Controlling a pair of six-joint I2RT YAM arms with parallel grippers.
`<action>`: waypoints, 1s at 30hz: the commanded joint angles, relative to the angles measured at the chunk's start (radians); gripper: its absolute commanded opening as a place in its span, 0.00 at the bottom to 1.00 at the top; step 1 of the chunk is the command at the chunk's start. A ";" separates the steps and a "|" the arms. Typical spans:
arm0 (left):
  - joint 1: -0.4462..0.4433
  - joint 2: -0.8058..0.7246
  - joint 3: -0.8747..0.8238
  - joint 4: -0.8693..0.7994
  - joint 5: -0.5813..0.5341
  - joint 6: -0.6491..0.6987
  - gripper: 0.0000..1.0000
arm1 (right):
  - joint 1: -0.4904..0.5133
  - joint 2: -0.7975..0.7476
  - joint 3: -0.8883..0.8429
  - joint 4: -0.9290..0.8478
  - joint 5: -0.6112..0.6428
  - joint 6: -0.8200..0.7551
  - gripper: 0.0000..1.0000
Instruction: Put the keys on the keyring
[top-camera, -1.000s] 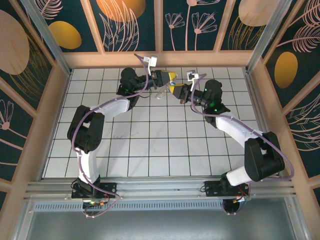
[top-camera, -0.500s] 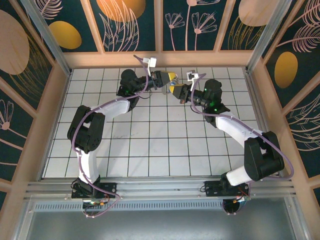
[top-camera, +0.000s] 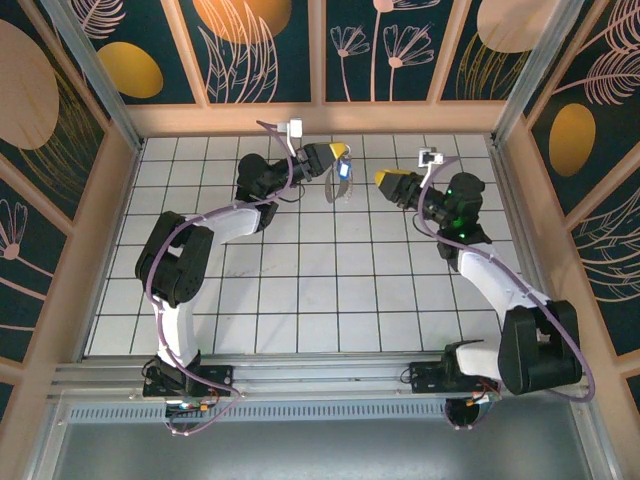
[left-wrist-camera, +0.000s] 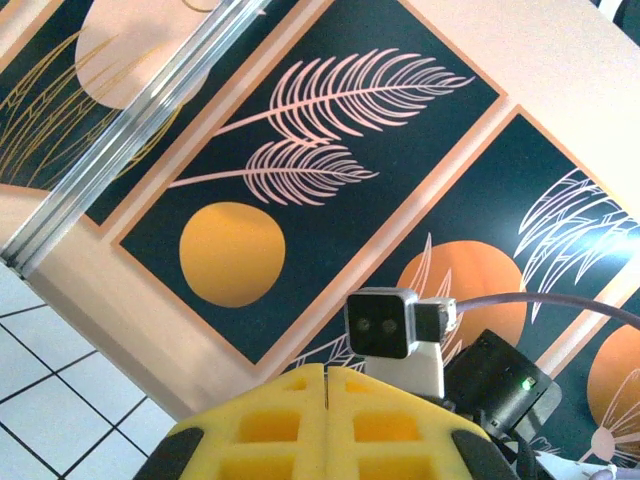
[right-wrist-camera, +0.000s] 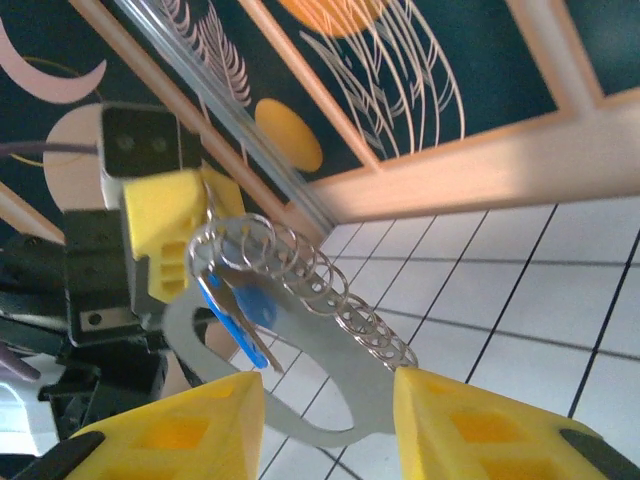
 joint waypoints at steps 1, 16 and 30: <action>-0.008 -0.027 -0.011 0.113 -0.038 -0.037 0.00 | -0.013 -0.024 0.011 0.086 0.016 0.068 0.40; -0.043 -0.020 -0.041 0.152 -0.144 -0.088 0.00 | 0.028 0.230 0.146 0.482 -0.003 0.517 0.39; -0.045 -0.009 -0.037 0.151 -0.145 -0.087 0.00 | 0.118 0.297 0.194 0.484 -0.001 0.508 0.32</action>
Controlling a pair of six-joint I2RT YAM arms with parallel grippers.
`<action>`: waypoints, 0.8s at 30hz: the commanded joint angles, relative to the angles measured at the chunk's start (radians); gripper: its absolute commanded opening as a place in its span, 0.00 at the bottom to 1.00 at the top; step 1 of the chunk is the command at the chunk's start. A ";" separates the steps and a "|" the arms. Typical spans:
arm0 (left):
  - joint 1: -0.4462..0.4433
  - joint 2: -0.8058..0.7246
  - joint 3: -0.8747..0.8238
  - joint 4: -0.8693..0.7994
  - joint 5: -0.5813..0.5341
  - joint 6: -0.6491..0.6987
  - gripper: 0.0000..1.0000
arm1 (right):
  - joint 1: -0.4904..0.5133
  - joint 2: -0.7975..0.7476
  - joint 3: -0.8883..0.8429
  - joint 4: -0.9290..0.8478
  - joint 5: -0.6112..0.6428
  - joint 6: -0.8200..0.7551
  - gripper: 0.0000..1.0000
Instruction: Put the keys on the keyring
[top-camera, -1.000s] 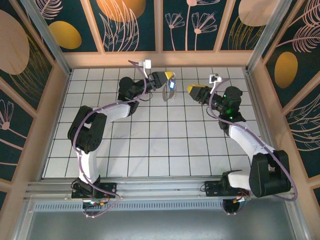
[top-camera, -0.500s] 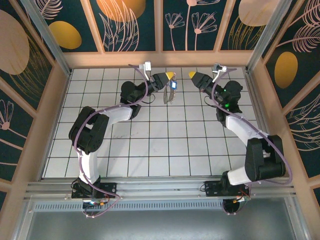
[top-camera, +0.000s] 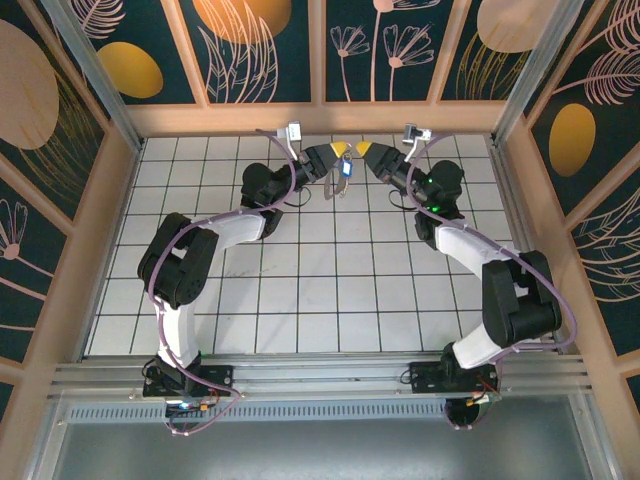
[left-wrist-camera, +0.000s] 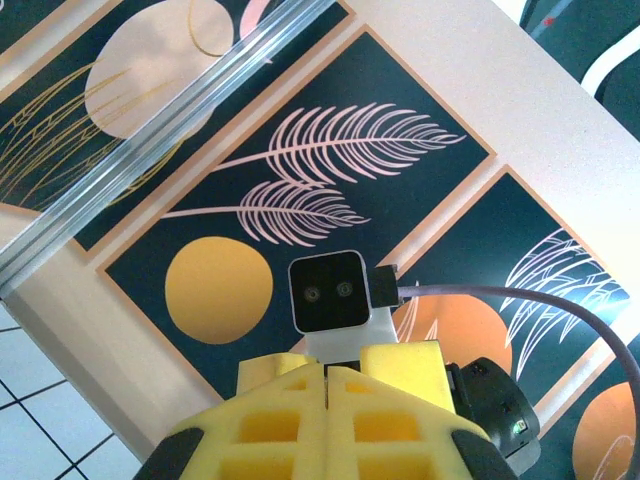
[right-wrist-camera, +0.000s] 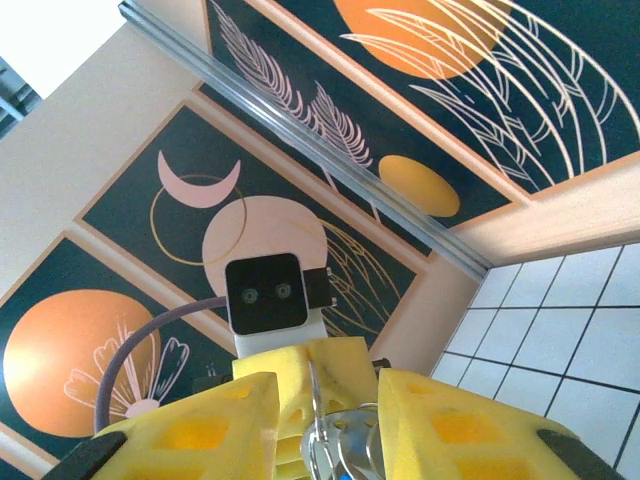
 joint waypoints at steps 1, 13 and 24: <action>-0.004 -0.008 0.003 0.073 -0.006 -0.008 0.00 | 0.013 0.020 0.039 0.058 -0.018 0.011 0.32; -0.005 -0.005 0.011 0.069 -0.001 -0.007 0.00 | 0.034 0.049 0.073 0.050 -0.029 0.002 0.27; -0.006 -0.003 0.013 0.067 -0.003 -0.004 0.00 | 0.046 0.064 0.081 0.046 -0.041 -0.001 0.17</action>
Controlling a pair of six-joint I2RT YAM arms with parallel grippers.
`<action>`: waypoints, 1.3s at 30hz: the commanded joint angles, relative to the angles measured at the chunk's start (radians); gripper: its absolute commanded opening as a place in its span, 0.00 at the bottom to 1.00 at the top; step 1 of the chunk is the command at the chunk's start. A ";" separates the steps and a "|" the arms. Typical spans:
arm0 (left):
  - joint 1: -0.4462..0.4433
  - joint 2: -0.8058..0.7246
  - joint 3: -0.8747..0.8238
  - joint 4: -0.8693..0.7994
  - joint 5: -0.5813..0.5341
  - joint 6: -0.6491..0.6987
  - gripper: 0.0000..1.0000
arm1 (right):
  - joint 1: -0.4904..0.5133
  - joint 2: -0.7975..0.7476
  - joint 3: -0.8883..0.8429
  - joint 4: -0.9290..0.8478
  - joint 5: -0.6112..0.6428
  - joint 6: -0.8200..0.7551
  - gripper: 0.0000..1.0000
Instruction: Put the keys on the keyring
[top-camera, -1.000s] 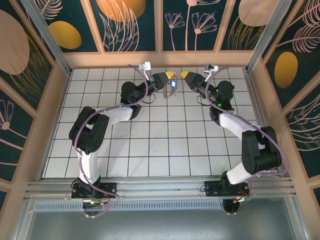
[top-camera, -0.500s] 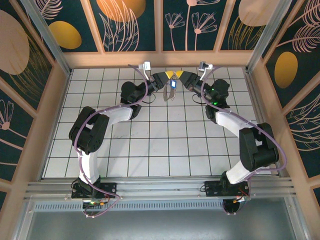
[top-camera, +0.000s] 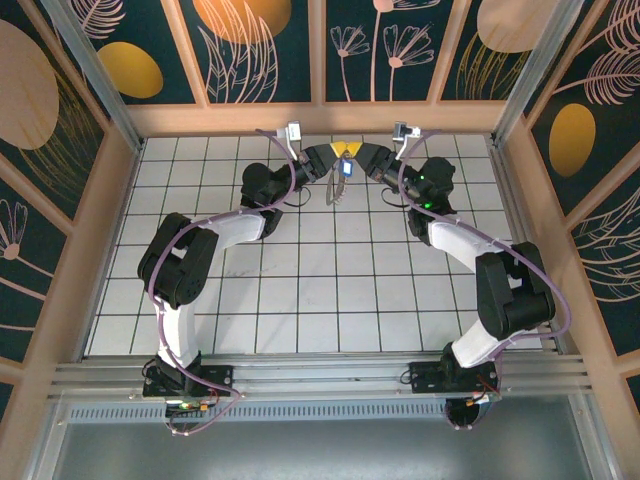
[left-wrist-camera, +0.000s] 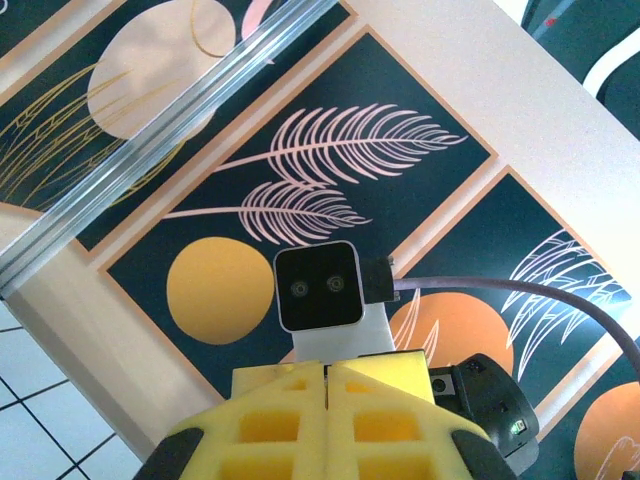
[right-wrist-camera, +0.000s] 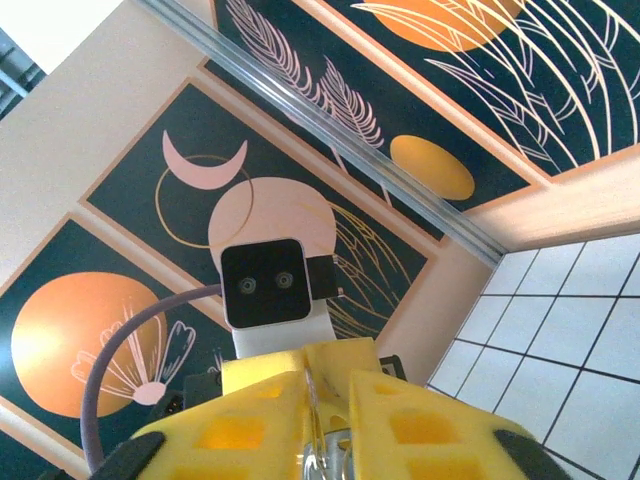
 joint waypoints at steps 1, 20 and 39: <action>-0.006 -0.003 0.013 0.068 0.000 -0.004 0.00 | 0.015 0.010 0.033 0.038 -0.022 0.001 0.14; -0.008 -0.018 0.027 0.010 -0.005 0.043 0.00 | 0.003 0.002 0.023 0.023 -0.037 -0.034 0.00; 0.024 -0.067 0.049 -0.150 0.042 0.177 0.35 | -0.074 0.012 0.046 0.030 -0.152 -0.040 0.00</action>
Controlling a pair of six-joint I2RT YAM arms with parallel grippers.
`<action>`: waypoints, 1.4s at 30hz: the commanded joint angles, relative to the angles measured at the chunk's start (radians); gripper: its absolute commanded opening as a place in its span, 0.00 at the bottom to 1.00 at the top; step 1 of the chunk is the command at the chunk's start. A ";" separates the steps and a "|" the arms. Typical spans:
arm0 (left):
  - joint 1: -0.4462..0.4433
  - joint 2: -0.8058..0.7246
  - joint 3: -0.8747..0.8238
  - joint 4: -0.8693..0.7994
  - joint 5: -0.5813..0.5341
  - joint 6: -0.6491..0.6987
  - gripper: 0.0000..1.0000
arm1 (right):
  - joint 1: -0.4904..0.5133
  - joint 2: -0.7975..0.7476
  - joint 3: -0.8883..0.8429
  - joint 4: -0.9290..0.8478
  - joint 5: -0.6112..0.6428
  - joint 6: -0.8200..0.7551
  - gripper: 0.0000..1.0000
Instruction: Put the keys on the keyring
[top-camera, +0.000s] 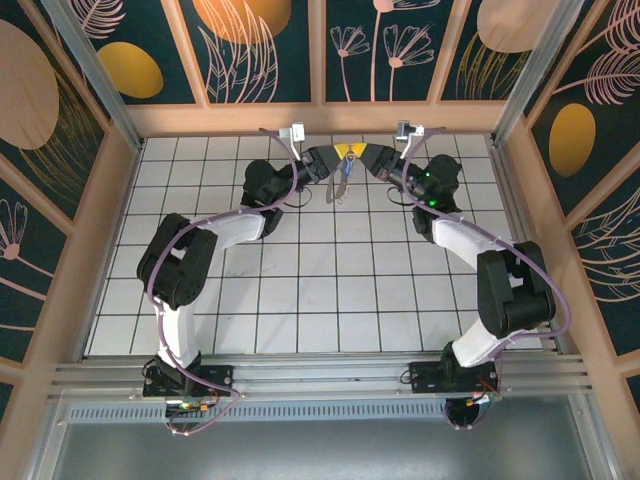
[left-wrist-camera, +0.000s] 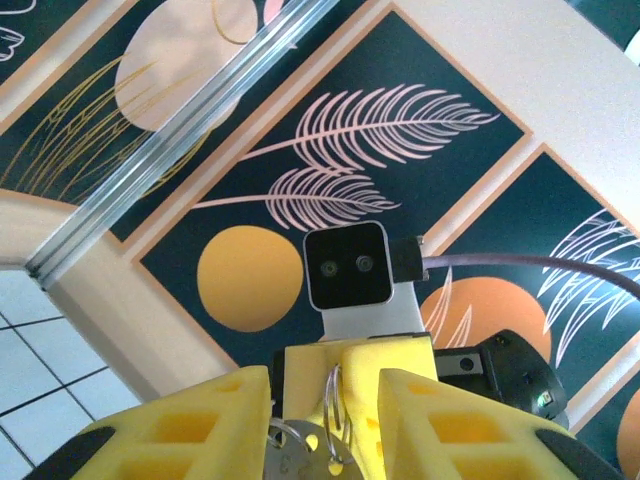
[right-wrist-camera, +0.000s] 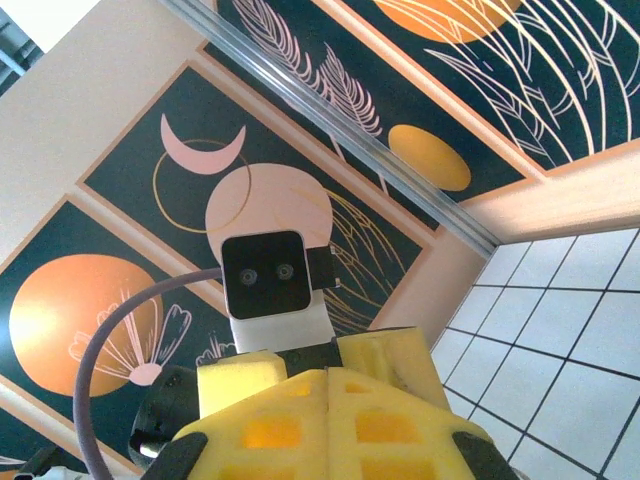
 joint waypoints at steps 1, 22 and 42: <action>0.026 -0.058 0.044 -0.057 0.036 0.082 0.36 | -0.026 0.005 0.042 0.028 -0.079 -0.030 0.00; 0.089 0.030 0.386 -0.650 0.360 0.428 0.43 | -0.088 0.097 0.248 -0.311 -0.349 -0.287 0.00; 0.087 0.095 0.433 -0.685 0.437 0.430 0.40 | -0.091 0.103 0.240 -0.282 -0.330 -0.262 0.00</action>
